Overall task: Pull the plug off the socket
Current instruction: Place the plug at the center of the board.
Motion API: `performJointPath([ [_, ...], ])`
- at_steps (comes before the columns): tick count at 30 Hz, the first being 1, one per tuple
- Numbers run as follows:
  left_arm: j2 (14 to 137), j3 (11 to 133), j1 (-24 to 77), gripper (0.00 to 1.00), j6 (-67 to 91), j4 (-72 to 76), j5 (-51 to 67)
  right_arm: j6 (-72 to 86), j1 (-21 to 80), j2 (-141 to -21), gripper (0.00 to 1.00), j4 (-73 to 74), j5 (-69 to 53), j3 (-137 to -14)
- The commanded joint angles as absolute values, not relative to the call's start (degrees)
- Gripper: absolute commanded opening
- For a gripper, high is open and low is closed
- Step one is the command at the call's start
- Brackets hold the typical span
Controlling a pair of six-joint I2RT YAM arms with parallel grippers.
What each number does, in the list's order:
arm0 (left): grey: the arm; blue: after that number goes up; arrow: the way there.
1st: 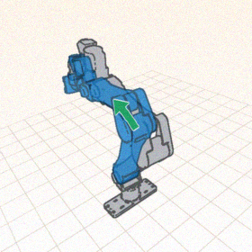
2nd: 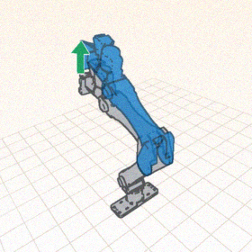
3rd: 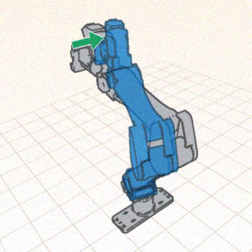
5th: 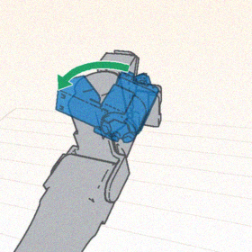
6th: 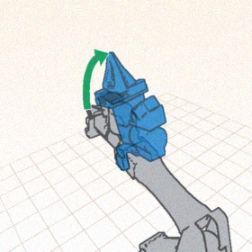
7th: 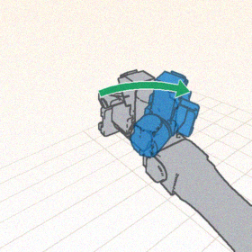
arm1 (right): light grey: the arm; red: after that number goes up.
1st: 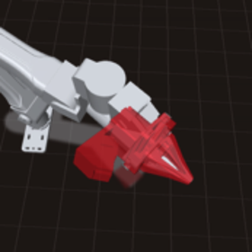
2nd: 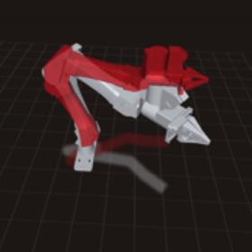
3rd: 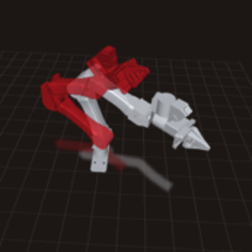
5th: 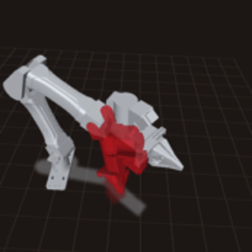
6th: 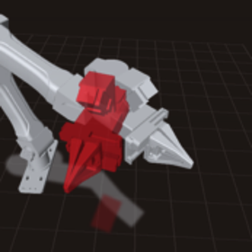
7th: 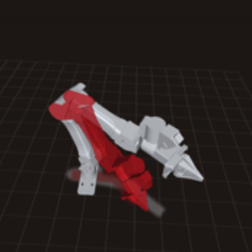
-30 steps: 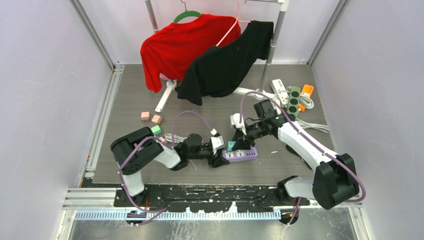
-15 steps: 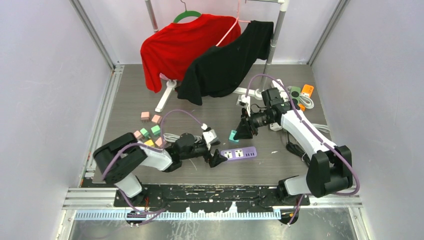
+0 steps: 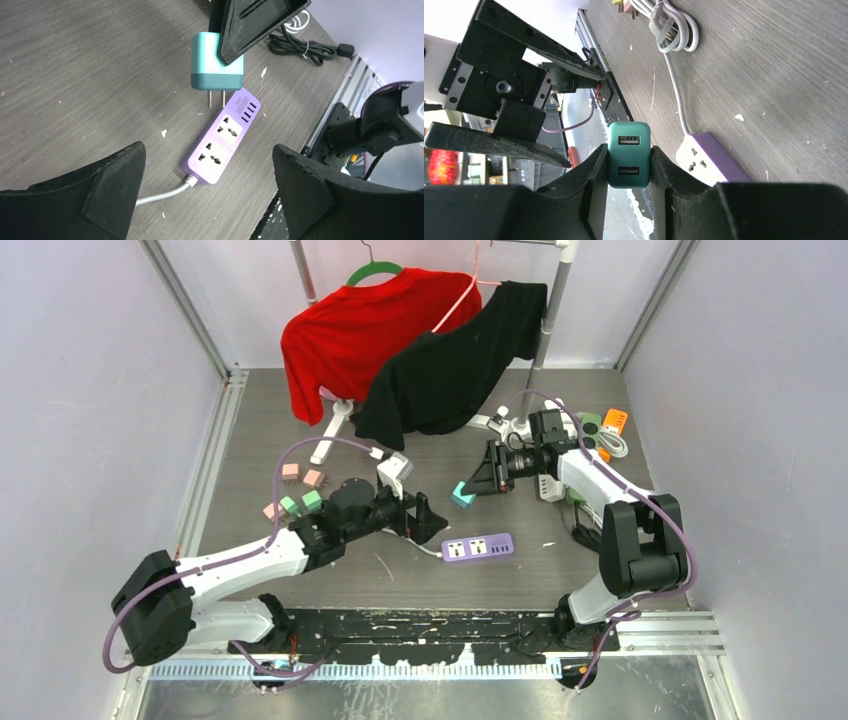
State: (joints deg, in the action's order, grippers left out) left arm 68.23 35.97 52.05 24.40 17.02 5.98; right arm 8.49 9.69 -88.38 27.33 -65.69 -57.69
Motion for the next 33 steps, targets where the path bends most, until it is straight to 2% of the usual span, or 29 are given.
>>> performJointPath([
  [1,67.0,40.9,51.9,0.95,33.5,4.2,1.1,14.9,9.6,-87.0,0.04,24.9,-65.1,-58.5],
  [6,70.8,50.0,53.2,0.92,36.7,-7.3,-3.7,15.8,9.6,-87.3,0.05,24.8,-64.8,-58.6],
  [10,75.4,56.0,57.7,0.92,33.6,-12.1,-12.6,15.7,9.7,-87.4,0.05,24.8,-64.2,-58.6],
  [20,82.8,62.4,59.5,0.88,24.4,-7.8,-14.8,15.7,9.6,-87.3,0.05,24.8,-64.2,-58.5],
  [23,85.7,65.3,59.5,0.81,24.9,-9.3,-15.7,15.7,9.6,-87.4,0.05,24.9,-64.2,-58.5],
  [29,90.0,69.2,59.5,0.76,25.8,-9.7,-14.8,15.7,9.6,-87.5,0.05,25.0,-64.5,-58.6],
  [32,91.1,69.9,59.5,0.64,25.6,-8.8,-15.1,15.7,9.6,-87.5,0.04,25.0,-64.7,-58.7],
  [33,91.4,70.3,59.6,0.63,25.5,-8.9,-15.3,15.7,9.7,-87.5,0.04,25.0,-64.8,-58.7],
])
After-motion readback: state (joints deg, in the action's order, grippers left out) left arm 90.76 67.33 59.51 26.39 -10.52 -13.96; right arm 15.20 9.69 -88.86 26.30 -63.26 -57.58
